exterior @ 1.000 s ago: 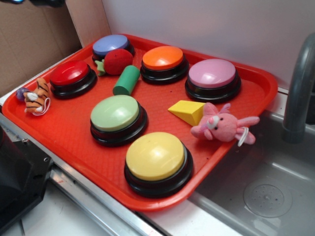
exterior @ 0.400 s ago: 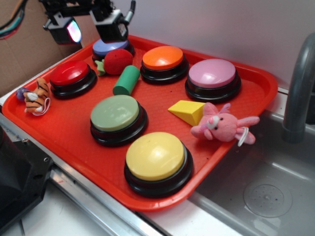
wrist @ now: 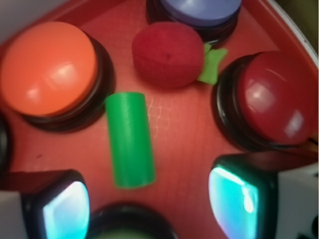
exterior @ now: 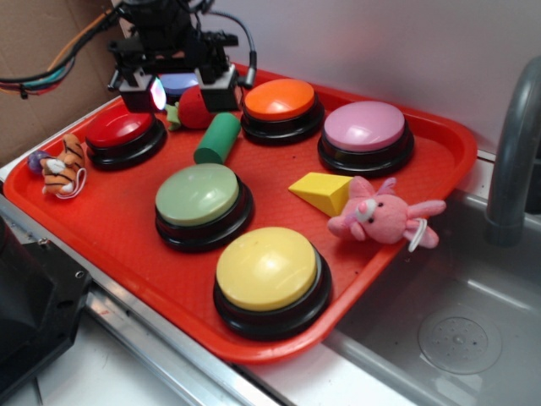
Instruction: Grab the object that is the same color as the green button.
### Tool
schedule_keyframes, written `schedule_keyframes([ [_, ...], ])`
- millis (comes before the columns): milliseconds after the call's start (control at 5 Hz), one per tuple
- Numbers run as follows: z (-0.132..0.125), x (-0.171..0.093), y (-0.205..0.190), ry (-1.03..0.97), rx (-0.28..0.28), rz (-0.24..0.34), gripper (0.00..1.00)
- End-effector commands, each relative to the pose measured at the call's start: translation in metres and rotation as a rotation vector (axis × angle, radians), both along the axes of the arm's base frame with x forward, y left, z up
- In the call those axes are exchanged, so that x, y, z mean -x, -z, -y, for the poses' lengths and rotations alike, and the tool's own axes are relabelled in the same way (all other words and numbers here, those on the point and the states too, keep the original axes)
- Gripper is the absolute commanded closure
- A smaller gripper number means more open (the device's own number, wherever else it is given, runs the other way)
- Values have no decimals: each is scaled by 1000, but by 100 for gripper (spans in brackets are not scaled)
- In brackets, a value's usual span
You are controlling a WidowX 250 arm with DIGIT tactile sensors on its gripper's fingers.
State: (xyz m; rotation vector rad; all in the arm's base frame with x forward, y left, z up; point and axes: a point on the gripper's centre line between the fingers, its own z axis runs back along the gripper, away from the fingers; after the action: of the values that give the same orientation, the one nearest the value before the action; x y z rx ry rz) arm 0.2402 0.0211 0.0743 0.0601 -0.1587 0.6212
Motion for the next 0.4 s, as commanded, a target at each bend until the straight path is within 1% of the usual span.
schedule_keyframes([
  [0, -7, -12, 25, 33, 17, 17, 0],
  [200, -9, -11, 34, 30, 53, 22, 0],
])
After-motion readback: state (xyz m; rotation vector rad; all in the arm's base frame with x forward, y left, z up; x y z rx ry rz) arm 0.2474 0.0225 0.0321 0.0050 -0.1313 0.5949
